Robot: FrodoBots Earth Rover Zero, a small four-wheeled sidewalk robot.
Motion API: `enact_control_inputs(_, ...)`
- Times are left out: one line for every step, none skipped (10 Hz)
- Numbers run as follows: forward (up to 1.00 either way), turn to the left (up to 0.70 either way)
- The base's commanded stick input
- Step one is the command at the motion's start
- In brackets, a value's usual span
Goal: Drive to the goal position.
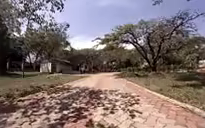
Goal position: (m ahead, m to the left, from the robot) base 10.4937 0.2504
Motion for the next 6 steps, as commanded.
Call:
enact_control_inputs(0.7, 0.0)
enact_control_inputs(0.7, 0.0)
enact_control_inputs(0.7, 0.0)
enact_control_inputs(0.7, 0.0)
enact_control_inputs(0.7, 0.0)
enact_control_inputs(0.7, 0.0)
